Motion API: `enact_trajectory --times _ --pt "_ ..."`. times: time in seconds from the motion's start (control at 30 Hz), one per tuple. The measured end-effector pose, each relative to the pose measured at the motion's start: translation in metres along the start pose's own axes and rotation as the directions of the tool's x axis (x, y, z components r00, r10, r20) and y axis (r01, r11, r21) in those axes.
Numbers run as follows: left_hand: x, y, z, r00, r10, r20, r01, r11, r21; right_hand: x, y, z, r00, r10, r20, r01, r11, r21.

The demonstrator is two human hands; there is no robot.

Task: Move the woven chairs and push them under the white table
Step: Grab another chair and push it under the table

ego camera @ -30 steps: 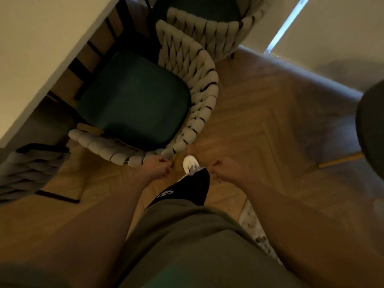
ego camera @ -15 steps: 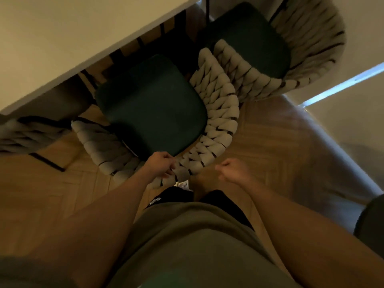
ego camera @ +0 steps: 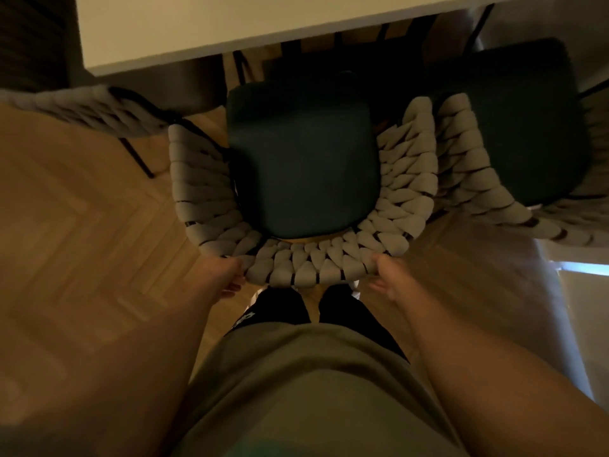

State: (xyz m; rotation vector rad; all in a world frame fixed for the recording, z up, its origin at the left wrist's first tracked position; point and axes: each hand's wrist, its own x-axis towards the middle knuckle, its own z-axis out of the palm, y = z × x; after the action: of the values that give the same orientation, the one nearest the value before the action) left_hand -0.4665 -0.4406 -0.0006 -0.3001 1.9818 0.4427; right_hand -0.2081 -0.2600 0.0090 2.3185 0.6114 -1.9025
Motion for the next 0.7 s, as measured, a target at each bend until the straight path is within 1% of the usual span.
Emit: enact_trajectory --times 0.07,0.1,0.17,0.23,0.3,0.4,0.47,0.53,0.6,0.7 --pt "-0.001 -0.01 0.006 0.997 -0.054 -0.063 0.044 0.988 -0.151 0.008 -0.003 -0.003 0.997 0.034 0.062 -0.037 0.998 0.052" --pt "0.0 -0.016 0.01 0.993 -0.081 -0.08 0.059 0.965 -0.255 0.014 -0.003 -0.004 0.995 0.041 0.087 -0.046 0.997 0.064" --pt "-0.001 -0.02 0.023 0.991 -0.112 -0.074 0.069 0.897 -0.437 0.023 -0.002 -0.007 0.992 0.057 0.113 -0.067 0.993 0.093" --pt "-0.002 -0.016 0.036 0.993 -0.113 -0.023 0.079 0.812 -0.579 0.028 -0.001 -0.007 0.987 0.076 0.139 -0.093 0.988 0.125" --pt "-0.003 -0.01 0.045 0.996 -0.079 0.038 0.085 0.773 -0.629 0.035 -0.001 -0.005 0.979 0.112 0.172 -0.138 0.979 0.15" --pt "0.007 -0.007 0.048 0.989 -0.106 0.104 0.149 0.676 -0.722 0.049 -0.003 -0.003 0.968 0.16 0.194 -0.202 0.956 0.215" --pt "0.018 -0.008 0.043 0.981 -0.126 0.146 0.192 0.608 -0.77 0.058 -0.005 -0.002 0.964 0.17 0.205 -0.222 0.939 0.264" --pt "0.029 -0.006 0.037 0.978 -0.134 0.157 0.206 0.553 -0.807 0.063 -0.004 0.0 0.968 0.146 0.206 -0.207 0.926 0.315" --pt "0.035 -0.001 0.03 0.98 -0.134 0.15 0.199 0.557 -0.807 0.066 -0.002 0.004 0.976 0.113 0.188 -0.177 0.911 0.373" --pt "0.043 0.003 0.026 0.977 -0.155 0.148 0.212 0.593 -0.777 0.069 -0.001 0.009 0.981 0.103 0.163 -0.167 0.877 0.451"
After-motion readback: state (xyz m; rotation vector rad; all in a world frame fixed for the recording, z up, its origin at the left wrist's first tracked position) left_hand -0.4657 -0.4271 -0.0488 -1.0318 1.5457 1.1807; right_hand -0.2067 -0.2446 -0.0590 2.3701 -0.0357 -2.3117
